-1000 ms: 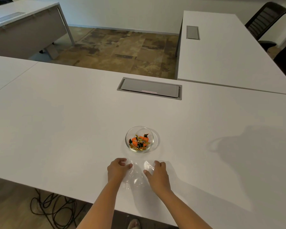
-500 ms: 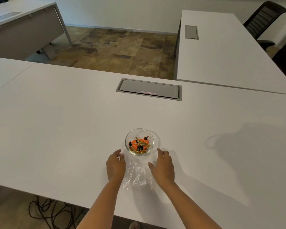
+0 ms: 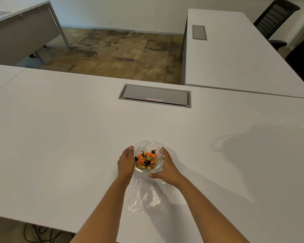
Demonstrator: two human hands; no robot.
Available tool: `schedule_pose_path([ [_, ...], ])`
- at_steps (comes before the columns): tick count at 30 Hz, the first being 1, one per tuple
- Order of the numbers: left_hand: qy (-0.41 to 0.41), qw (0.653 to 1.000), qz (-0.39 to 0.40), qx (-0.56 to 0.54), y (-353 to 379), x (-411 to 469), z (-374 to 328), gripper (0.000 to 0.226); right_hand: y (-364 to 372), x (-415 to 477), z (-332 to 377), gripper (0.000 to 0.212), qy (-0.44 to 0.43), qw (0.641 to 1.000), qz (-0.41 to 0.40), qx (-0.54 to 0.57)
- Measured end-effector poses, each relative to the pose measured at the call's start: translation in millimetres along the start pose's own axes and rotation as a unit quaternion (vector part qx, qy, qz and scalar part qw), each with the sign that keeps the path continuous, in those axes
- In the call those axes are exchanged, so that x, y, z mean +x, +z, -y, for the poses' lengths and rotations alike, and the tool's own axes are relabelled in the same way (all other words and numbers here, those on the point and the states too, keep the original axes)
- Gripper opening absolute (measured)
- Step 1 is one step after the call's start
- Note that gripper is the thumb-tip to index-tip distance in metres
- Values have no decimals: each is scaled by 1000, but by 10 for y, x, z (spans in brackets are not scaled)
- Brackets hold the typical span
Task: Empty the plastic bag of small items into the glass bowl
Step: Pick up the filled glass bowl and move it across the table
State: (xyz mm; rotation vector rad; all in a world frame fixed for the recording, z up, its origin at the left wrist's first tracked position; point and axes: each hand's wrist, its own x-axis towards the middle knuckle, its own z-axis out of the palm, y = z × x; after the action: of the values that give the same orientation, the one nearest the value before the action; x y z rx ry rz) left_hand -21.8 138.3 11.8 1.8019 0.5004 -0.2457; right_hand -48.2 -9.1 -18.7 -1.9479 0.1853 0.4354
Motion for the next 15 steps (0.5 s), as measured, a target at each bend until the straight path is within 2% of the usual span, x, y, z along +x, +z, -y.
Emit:
schedule_pose_path([
  [15, -4, 1000, -1, -5, 87, 112, -71, 40, -85, 47, 8, 102, -6, 999, 3, 48],
])
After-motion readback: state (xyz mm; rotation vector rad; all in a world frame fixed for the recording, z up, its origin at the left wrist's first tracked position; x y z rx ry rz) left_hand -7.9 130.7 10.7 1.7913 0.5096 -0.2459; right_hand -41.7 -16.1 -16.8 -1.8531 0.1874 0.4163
